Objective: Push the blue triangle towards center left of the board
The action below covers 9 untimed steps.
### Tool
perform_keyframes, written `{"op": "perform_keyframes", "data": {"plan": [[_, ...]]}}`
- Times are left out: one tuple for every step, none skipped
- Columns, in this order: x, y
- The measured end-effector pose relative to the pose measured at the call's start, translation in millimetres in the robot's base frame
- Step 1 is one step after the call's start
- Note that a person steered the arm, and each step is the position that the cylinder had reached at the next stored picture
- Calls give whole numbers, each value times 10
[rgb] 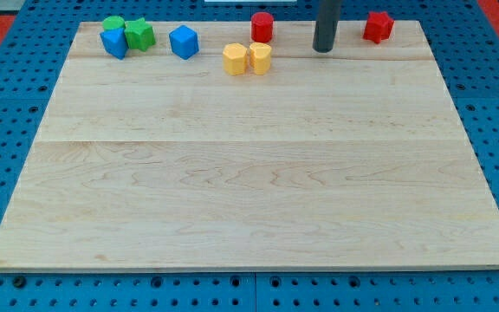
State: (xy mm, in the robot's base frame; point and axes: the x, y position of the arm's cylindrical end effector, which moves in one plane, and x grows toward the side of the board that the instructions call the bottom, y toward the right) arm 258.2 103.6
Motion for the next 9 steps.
{"op": "perform_keyframes", "data": {"plan": [[322,-218],[919,-580],[1376,-1339],[1343,-2361],[1229,-3361],[798,-4080],[767,-4087],[188,-4071],[-312,-4084]]}}
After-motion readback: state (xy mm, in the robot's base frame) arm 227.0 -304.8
